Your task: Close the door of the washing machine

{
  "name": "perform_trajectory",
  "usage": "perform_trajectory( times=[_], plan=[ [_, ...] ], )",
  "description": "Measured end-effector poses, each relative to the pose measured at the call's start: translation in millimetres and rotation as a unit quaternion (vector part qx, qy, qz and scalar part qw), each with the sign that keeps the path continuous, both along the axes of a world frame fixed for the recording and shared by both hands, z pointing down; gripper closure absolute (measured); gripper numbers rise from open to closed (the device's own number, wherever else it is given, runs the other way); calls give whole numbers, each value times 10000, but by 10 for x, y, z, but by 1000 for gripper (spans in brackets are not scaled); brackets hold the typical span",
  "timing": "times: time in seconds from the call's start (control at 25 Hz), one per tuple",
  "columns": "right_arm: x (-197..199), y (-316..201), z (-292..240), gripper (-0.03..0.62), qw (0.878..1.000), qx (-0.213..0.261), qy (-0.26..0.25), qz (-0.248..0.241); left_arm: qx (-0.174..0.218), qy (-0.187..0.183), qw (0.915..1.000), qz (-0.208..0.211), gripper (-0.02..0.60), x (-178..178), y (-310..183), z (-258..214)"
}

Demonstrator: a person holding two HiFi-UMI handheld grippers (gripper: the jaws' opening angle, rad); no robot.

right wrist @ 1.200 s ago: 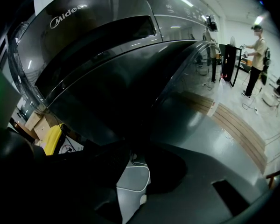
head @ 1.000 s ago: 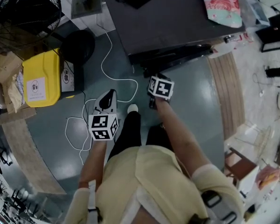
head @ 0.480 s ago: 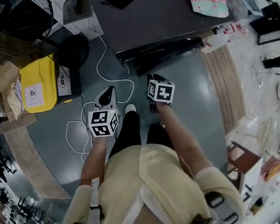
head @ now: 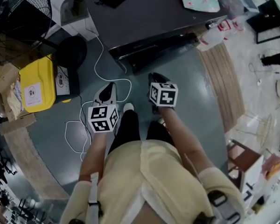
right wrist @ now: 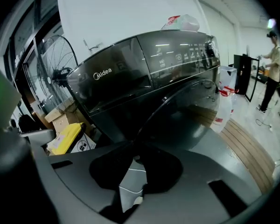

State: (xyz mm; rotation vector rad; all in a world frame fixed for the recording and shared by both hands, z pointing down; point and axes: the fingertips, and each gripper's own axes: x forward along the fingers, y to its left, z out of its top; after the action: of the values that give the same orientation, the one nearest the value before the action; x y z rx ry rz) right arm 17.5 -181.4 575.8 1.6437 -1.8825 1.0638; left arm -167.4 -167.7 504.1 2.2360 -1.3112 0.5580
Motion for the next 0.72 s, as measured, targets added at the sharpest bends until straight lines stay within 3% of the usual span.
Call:
perform_trajectory(
  times=[0.72],
  plan=[
    [201,404,-440,588,9990,436,65,23,-51,-5,9999,102,574,118,190,-52]
  ],
)
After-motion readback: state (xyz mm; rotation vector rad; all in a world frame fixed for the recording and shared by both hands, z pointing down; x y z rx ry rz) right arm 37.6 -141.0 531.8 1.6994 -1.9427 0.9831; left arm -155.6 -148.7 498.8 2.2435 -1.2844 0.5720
